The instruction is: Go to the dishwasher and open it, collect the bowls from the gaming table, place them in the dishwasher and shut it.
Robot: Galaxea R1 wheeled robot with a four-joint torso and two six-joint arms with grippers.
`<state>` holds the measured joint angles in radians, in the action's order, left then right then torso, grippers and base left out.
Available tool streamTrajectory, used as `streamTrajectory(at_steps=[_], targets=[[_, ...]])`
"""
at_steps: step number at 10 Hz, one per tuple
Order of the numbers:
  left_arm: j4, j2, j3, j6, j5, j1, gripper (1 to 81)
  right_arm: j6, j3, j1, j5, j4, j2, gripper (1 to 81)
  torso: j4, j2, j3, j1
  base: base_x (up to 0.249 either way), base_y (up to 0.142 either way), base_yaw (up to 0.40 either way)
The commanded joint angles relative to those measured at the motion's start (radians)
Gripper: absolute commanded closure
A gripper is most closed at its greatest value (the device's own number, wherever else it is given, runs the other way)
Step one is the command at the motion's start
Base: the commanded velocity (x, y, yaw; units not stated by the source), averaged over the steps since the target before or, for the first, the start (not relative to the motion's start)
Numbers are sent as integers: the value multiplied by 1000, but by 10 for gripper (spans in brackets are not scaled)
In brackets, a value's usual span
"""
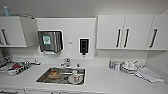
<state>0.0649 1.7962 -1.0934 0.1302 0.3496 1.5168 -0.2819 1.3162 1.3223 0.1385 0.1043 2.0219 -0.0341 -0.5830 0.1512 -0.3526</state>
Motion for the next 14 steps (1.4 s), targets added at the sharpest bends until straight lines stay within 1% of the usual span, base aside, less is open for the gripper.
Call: streamTrajectory(at_steps=[1, 2, 4, 5, 6, 7, 8, 9, 10, 11, 12, 13, 14], targets=[[113, -168, 168, 3, 14, -45, 10, -23, -58, -119, -31, -11, -90, 10, 0, -97, 92, -63, 0, 0, 0], [122, -194, 187, 2, 42, -43, 10, -25, -74, -134, -33, -11, -102, 10, 0, -126, 113, -80, 0, 0, 0], [127, -219, 198, 0, 49, -45, 10, -48, -98, -171, -40, -8, -119, 10, 0, -190, 173, -121, 0, 0, 0], [131, -236, 205, 0, 51, -46, 10, -55, -115, -191, -43, -8, -131, 10, 0, -224, 112, -143, 0, 0, 0], [151, -257, 217, -3, 83, -46, 10, -63, -137, -209, -43, -8, -147, 10, 0, -253, 140, -163, 0, 0, 0], [179, -271, 219, -4, 123, -46, 10, -63, -149, -223, -43, -8, -154, 10, 0, -277, 147, -179, 0, 0, 0], [237, -271, 204, -6, 185, -46, 10, -62, -154, -226, -43, -8, -159, 10, 0, -305, 156, -196, 0, 0, 0], [315, -264, 185, -23, 259, -48, 10, -62, -149, -226, -43, -8, -156, 10, 0, -339, 159, -217, 0, 0, 0], [386, -267, 165, -86, 330, -46, 10, -62, -143, -226, -42, -6, -153, 10, 0, -374, 159, -240, 0, 0, 0], [467, -273, 124, -192, 385, -62, 10, -62, -138, -229, -42, -8, -151, 10, 0, -411, 159, -263, 0, 0, 0], [552, -258, 45, -356, 410, -103, 10, -63, -141, -243, -43, -8, -153, 10, 0, -444, 159, -283, 0, 0, 0], [655, -242, -29, -508, 434, -134, 10, -69, -144, -255, -45, -9, -154, 10, 0, -478, 159, -305, 0, 0, 0], [725, -234, -80, -610, 482, -138, 10, -82, -149, -266, -48, -8, -154, 10, 0, -510, 159, -325, 0, 0, 0]])
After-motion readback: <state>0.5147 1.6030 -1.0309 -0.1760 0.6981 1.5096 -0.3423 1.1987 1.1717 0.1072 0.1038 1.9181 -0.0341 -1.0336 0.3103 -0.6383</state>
